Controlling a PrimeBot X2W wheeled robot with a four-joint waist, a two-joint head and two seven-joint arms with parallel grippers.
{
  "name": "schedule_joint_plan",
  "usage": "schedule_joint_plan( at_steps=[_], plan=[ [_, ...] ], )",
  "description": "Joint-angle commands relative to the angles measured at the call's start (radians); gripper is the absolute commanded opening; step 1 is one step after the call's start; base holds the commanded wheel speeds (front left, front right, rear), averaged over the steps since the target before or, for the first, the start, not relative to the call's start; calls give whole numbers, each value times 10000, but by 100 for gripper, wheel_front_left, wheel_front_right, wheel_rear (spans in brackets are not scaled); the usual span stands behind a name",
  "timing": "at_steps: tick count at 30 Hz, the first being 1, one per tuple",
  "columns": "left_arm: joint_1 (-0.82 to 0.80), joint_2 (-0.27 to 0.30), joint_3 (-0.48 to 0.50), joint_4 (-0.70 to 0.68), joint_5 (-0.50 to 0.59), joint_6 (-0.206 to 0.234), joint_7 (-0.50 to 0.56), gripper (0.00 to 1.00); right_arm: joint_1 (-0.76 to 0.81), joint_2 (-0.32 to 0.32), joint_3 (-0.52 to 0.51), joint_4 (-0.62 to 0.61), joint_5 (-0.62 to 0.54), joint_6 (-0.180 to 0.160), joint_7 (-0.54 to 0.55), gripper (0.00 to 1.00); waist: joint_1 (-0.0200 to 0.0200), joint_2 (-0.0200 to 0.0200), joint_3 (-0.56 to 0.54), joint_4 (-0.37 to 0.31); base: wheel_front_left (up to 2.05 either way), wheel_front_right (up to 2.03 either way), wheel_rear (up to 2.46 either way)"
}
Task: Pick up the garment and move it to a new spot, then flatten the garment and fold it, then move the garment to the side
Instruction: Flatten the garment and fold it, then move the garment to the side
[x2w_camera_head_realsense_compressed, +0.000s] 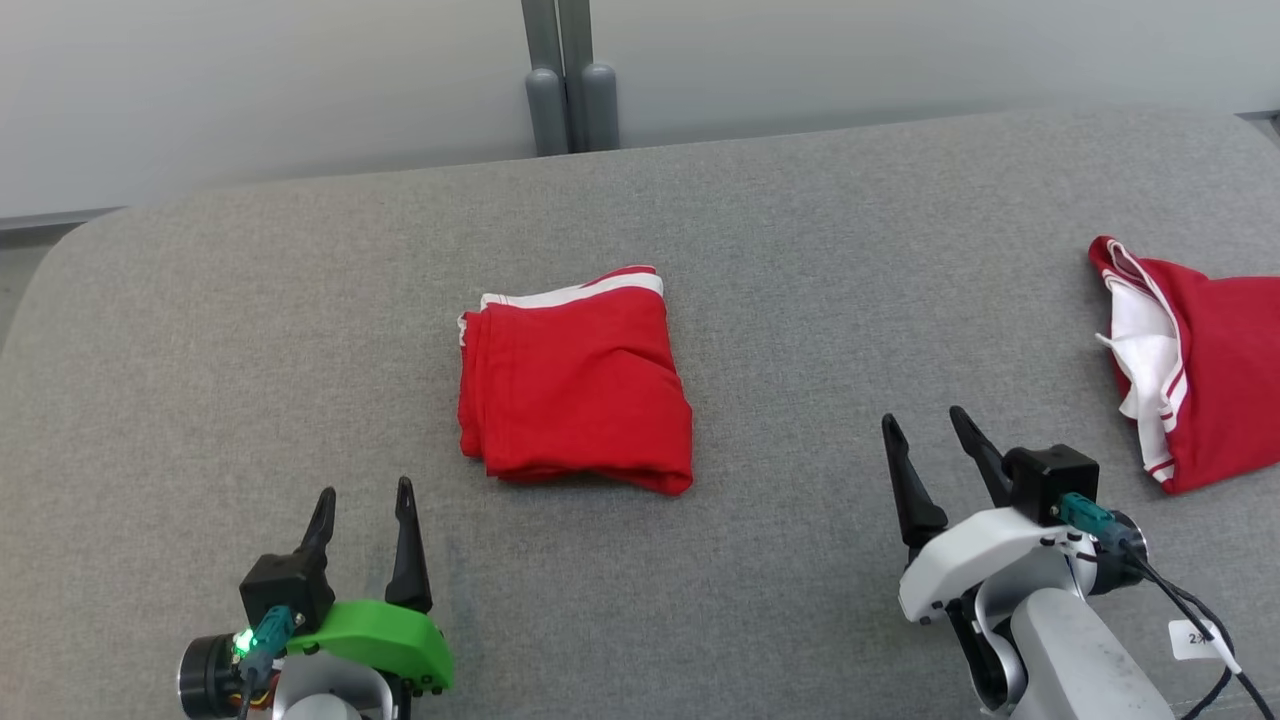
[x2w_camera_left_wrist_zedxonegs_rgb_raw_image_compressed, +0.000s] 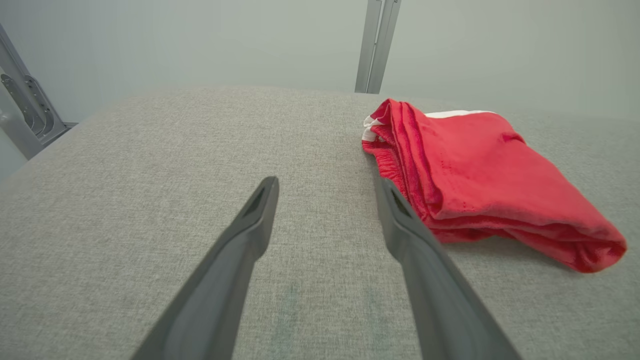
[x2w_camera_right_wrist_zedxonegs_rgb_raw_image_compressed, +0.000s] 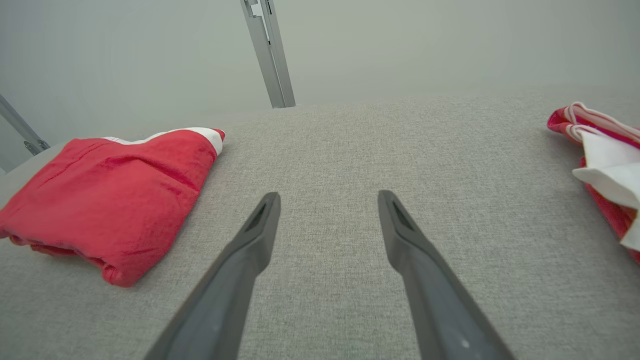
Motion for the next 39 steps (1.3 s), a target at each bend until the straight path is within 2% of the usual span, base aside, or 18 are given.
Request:
schedule_joint_plan(
  at_steps=[1, 10, 17, 28, 39],
  plan=[
    [223, 61, 86, 23, 76, -44, -1, 100, 219, 1, -20, -36, 99, -10, 3, 100, 0, 0, -208, -124, 0, 0, 0],
    [575, 61, 238, -81, 170, -15, -1, 100, 591, 3, -20, -106, 167, -10, 3, 100, 0, 0, -317, -139, 0, 0, 0],
    [464, 59, 96, -96, 172, -41, 0, 100, 490, 4, 107, -58, 206, -10, 3, 100, 0, 0, -146, 141, 0, 0, 0],
    [-12, 63, -326, -173, 108, 9, 0, 100, -441, -5, 1295, 419, 954, -9, 3, 100, 0, 0, 665, 1383, 0, 0, 0],
    [-213, 57, -590, -373, -51, 90, 1, 100, -1736, -13, 1533, 1545, 1339, -10, 4, 100, 0, 0, 1181, 2436, 0, 0, 0]
  ],
)
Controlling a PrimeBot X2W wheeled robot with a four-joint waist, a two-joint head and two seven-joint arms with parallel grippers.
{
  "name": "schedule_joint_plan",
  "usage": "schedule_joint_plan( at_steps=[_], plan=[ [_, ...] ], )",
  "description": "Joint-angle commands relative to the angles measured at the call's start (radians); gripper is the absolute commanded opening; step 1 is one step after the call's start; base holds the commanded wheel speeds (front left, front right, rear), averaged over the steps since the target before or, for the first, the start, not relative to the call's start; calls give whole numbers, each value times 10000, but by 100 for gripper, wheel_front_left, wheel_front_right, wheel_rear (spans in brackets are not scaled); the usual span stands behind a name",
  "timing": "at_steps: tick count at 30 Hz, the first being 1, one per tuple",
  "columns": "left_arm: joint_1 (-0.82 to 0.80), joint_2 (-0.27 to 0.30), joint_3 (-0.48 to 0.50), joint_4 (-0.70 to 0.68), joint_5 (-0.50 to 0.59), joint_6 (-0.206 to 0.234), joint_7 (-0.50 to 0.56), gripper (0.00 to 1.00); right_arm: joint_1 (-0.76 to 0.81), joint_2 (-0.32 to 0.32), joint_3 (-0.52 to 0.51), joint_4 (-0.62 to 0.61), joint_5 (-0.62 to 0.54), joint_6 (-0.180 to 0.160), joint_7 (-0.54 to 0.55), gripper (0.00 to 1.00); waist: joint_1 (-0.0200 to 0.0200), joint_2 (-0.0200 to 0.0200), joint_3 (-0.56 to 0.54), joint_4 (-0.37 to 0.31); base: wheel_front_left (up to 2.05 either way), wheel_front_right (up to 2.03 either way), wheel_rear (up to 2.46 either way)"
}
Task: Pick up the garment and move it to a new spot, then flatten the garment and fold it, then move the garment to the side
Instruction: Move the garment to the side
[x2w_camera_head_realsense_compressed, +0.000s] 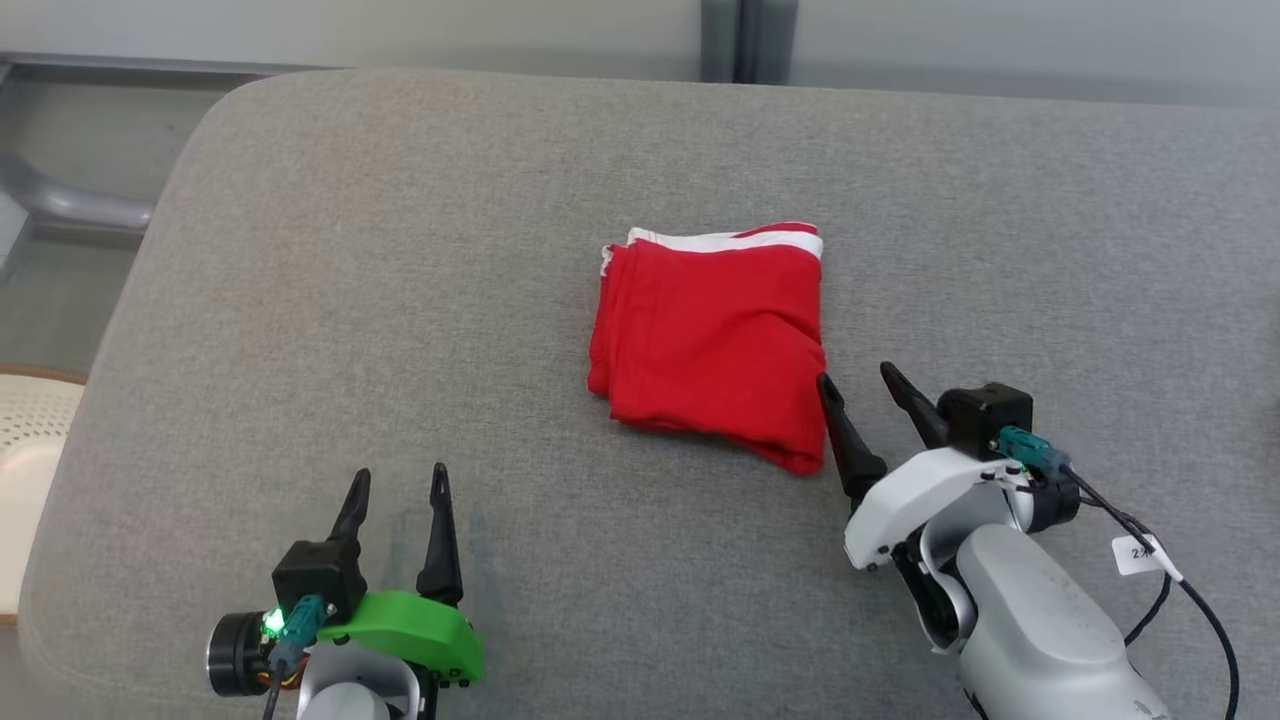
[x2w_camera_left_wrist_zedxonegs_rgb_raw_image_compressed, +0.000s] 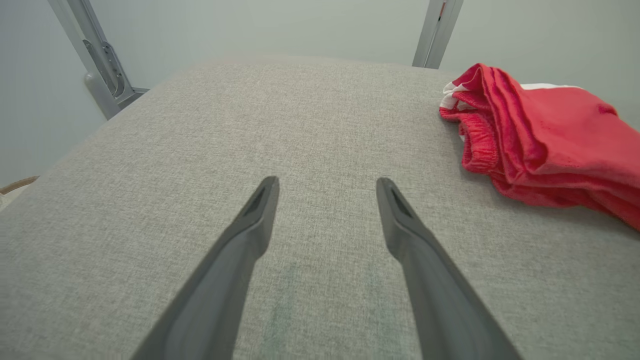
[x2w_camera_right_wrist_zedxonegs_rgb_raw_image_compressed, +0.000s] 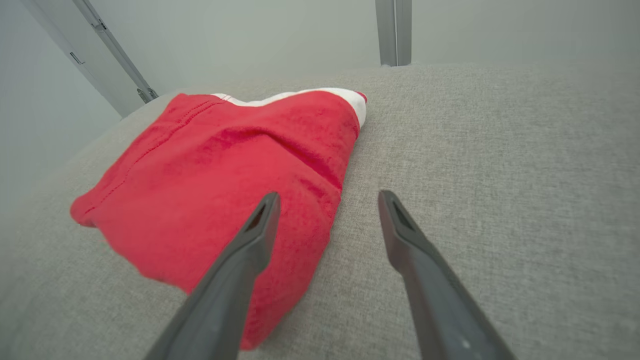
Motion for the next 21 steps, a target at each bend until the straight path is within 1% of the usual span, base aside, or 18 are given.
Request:
schedule_joint_plan(
  at_steps=[1, 3, 6, 11, 12, 13, 14, 15, 21],
  plan=[
    [-212, 54, -26, -45, -60, 64, 0, 100, -184, -38, -13, 209, 196, -10, 4, 100, 0, 0, 279, 392, 0, 0, 0],
    [-214, 54, -60, -74, -99, 75, 0, 100, -327, -38, 18, 542, 445, -10, 4, 100, 0, 0, 300, 466, 0, 0, 0],
    [-201, 54, -102, -109, -108, 101, 0, 100, -444, -38, 349, 1066, 810, -9, 4, 100, 0, 0, 323, 529, 0, 0, 0],
    [-181, 54, -68, -147, -148, 130, 0, 100, -431, -21, 1383, 1515, 1663, -5, 16, 100, 0, 0, 364, 479, 0, 0, 0],
    [-177, 54, -58, -143, -144, 129, 0, 100, -410, -18, 1487, 1556, 1803, -5, 17, 70, 0, 0, 370, 456, 0, 0, 0],
    [-180, 54, -44, -144, -142, 140, 0, 100, -430, -22, 1560, 1584, 1896, -5, 17, 16, 0, 0, 375, 425, 0, 0, 0],
    [-184, 54, -42, -140, -137, 144, 0, 100, -445, -22, 1614, 1609, 1904, -5, 19, 2, 0, 0, 370, 398, 0, 0, 0],
    [-193, 53, -46, -137, -127, 145, 0, 100, -453, -24, 1596, 1636, 1920, -5, 19, 0, 0, 0, 363, 365, 0, 0, 0],
    [-236, 54, -38, -91, -81, 80, 0, 100, -472, -42, 1065, 1248, 1564, -7, 4, 0, 0, 0, 257, 182, 0, 0, 0]
  ],
)
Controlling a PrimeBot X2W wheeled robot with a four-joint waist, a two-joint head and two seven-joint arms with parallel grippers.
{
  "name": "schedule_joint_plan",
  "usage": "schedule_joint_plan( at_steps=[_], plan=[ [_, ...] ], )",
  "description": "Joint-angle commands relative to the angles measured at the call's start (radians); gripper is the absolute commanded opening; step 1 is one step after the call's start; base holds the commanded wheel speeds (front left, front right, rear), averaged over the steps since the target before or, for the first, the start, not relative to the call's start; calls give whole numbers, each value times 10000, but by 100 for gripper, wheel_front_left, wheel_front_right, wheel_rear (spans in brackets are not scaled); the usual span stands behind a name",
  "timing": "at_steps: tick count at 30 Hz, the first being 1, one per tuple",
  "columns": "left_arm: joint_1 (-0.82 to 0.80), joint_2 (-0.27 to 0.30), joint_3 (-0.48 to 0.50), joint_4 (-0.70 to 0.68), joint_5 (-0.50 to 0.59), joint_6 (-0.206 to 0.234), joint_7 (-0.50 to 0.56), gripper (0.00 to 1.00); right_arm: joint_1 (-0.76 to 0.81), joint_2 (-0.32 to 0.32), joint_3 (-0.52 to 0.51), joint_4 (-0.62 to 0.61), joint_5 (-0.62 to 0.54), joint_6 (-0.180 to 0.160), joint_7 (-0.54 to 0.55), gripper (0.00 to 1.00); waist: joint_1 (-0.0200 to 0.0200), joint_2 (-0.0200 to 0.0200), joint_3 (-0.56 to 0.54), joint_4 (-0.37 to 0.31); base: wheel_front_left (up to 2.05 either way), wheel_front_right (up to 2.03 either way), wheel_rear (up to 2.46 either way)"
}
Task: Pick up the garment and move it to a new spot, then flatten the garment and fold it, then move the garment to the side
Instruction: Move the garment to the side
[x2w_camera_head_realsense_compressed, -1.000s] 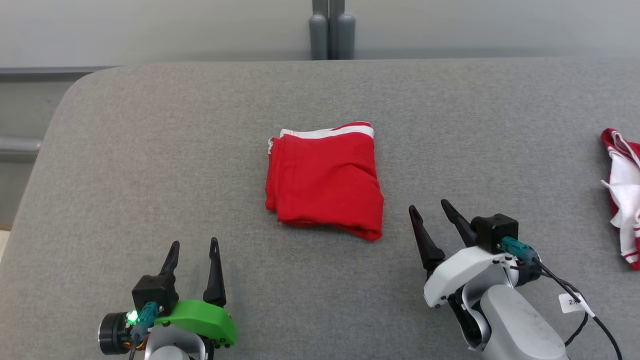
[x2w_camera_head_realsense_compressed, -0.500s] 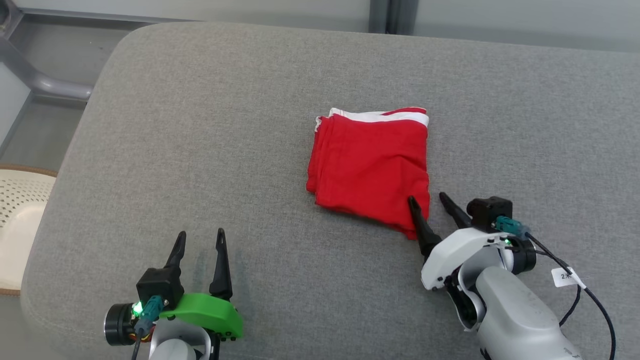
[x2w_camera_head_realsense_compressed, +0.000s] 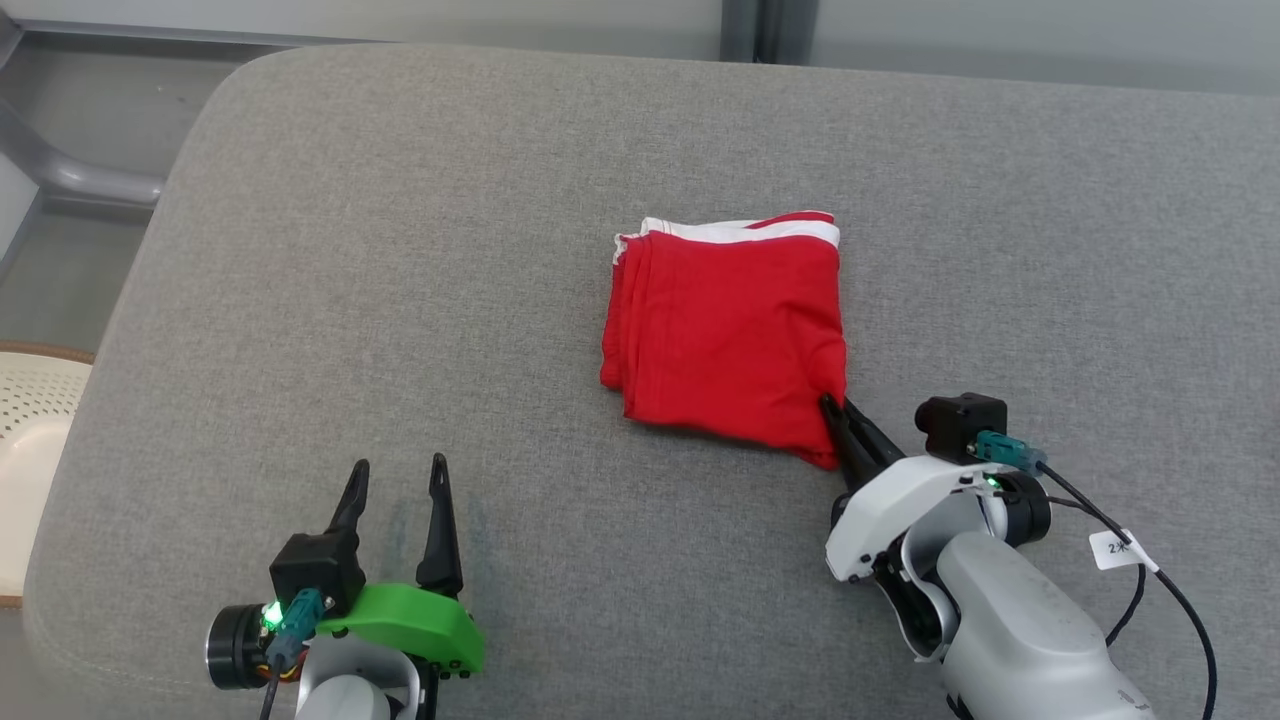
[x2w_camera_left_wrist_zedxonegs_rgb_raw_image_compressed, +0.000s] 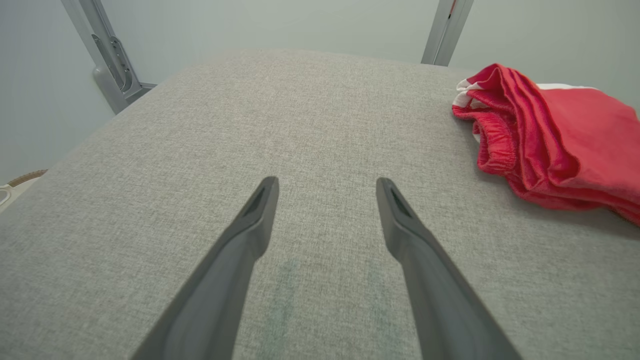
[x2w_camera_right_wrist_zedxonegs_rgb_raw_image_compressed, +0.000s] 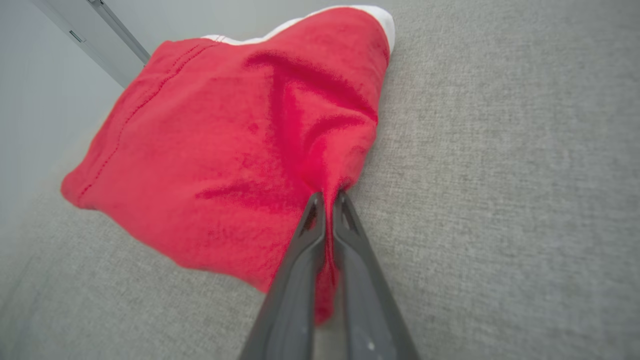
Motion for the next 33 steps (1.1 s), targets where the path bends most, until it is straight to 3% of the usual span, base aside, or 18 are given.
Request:
schedule_joint_plan(
  at_steps=[1, 8, 16, 24, 33],
  plan=[
    [-149, 54, 28, 18, 8, 10, 0, 100, 101, -45, -94, -83, -99, -3, 4, 0, 0, 0, -80, -78, 0, 0, 0],
    [18, 54, 69, 20, 31, -10, 0, 100, 290, -45, -332, -357, -354, -3, 4, 0, 0, 0, -314, -490, 0, 0, 0],
    [201, 54, 139, 104, -18, -97, 0, 100, 485, -42, -499, -615, -846, -2, 4, 0, 0, 0, -687, -1431, 0, 0, 0],
    [326, 56, 98, 166, -39, -134, 0, 100, 478, -40, -520, -586, -1030, -3, 4, 0, 0, 0, -1001, -2645, 0, 0, 0],
    [327, 54, 164, 198, 32, -219, 0, 100, 364, -36, -193, -479, -802, -3, 4, 0, 0, 0, -1118, -4659, 0, 0, 0]
  ],
)
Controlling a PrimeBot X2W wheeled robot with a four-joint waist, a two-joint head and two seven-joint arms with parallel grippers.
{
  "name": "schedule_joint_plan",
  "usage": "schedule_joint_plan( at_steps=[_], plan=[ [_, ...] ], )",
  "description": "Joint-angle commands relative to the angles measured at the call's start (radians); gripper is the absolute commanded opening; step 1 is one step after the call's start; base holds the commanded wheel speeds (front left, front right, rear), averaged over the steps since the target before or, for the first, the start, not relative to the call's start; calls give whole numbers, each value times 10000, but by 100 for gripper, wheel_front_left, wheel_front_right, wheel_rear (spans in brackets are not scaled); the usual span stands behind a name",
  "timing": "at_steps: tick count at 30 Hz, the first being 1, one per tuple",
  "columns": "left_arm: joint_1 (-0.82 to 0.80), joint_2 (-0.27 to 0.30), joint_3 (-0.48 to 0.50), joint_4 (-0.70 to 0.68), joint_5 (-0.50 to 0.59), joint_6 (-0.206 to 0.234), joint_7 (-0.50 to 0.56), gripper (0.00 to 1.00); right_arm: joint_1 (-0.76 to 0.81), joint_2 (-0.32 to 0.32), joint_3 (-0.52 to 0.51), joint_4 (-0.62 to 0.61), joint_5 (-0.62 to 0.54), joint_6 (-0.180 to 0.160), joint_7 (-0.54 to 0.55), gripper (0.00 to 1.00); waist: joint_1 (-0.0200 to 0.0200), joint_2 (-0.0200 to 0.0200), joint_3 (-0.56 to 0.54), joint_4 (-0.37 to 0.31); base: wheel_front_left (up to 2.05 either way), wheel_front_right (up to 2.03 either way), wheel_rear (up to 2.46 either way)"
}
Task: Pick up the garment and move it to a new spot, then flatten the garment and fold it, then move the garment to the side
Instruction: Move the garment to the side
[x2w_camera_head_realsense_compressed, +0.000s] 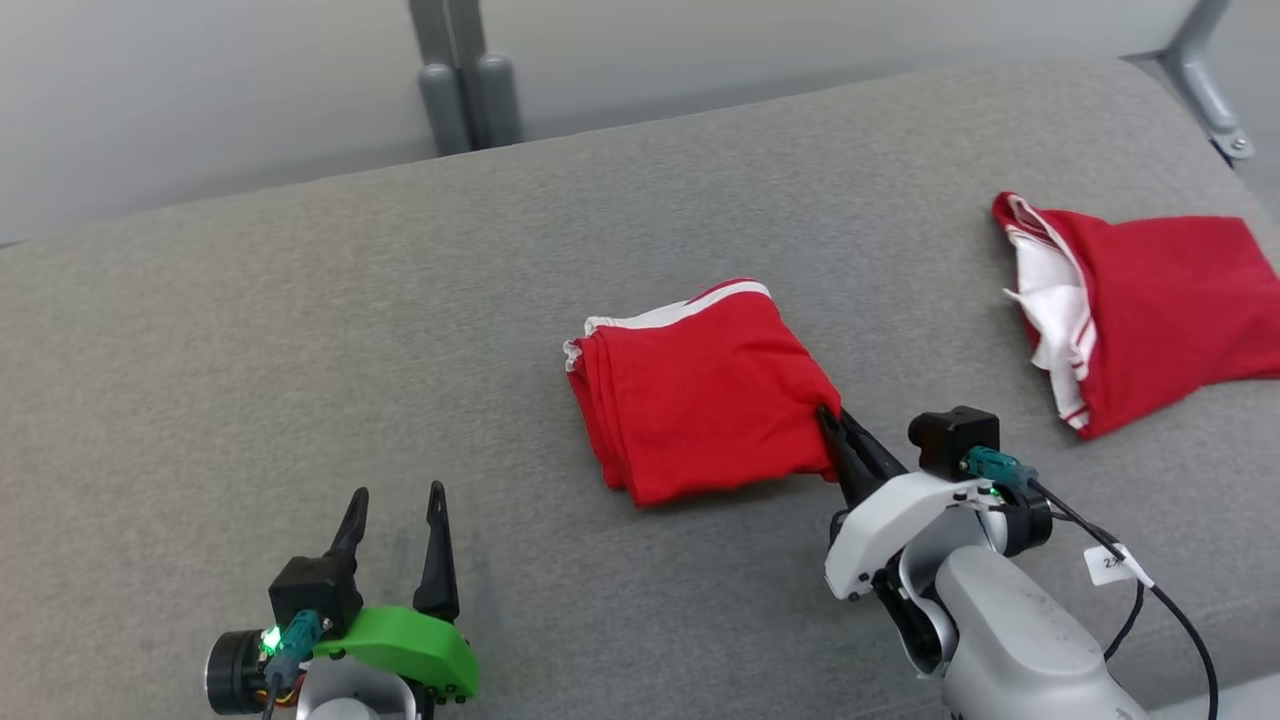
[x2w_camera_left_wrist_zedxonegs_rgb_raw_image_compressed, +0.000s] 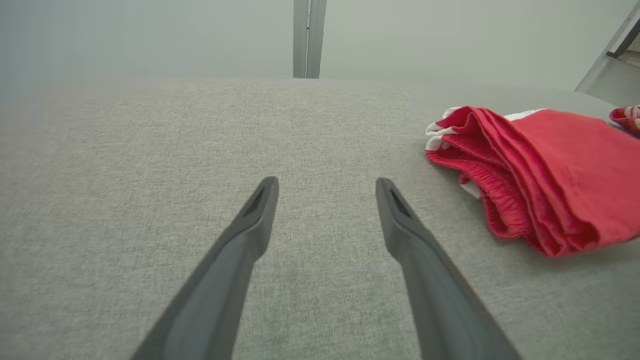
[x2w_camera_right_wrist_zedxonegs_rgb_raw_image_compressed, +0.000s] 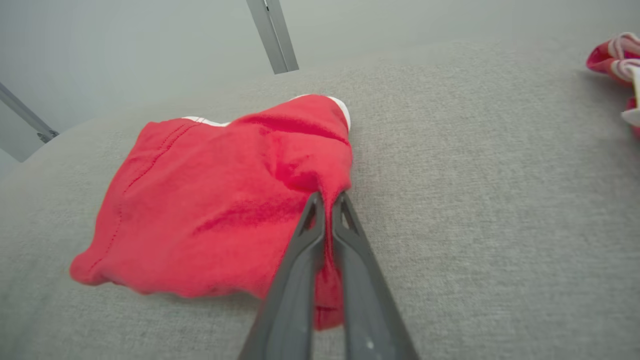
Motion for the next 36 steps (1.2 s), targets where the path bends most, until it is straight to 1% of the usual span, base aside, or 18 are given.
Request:
schedule_joint_plan(
  at_steps=[1, 5, 9, 13, 17, 20, 26, 30, 36],
  plan=[
    [-20, 56, 30, -3, 41, -32, 2, 100, -58, -27, 50, 18, 48, -3, 2, 0, 0, -1, -171, -1371, 0, 0, 0],
    [-105, 56, -55, 6, -4, -86, 2, 100, -81, -17, 177, 55, 74, -3, 0, 0, 0, -1, -215, -2191, 0, 0, 0],
    [-149, 59, -226, -14, -72, -115, 3, 100, -15, -17, 247, 78, 76, -3, 0, 0, 0, -1, -210, -2842, 0, 0, 0],
    [-199, 60, -437, -47, -109, -214, 2, 100, -66, -13, 263, 166, -69, -3, 2, 0, 0, -1, -147, -3326, 0, 0, 0],
    [-233, 61, -632, -37, -82, -230, 2, 100, -192, -78, 298, 262, -217, -3, 1, 0, 0, -1, -86, -3583, 0, 0, 0],
    [-280, 63, -731, -15, -112, -204, 2, 100, -258, -143, 349, 347, -324, -3, 2, 0, 0, -1, -32, -3605, 0, 0, 0],
    [-252, 64, -880, 96, 82, -301, 2, 100, -870, -397, 593, 694, -599, -3, 1, 0, 0, -1, 125, -3318, 0, 0, 0],
    [-340, 61, -832, 116, 187, -301, 2, 100, -1621, -647, 574, 937, -659, -3, 1, 0, 0, -1, 286, -2982, 0, 0, 0],
    [-412, 61, -792, 69, 468, -390, 2, 100, -2956, -1200, 492, 1434, -933, -3, 1, 0, 0, -1, 503, -2499, 0, 0, 0]
  ],
)
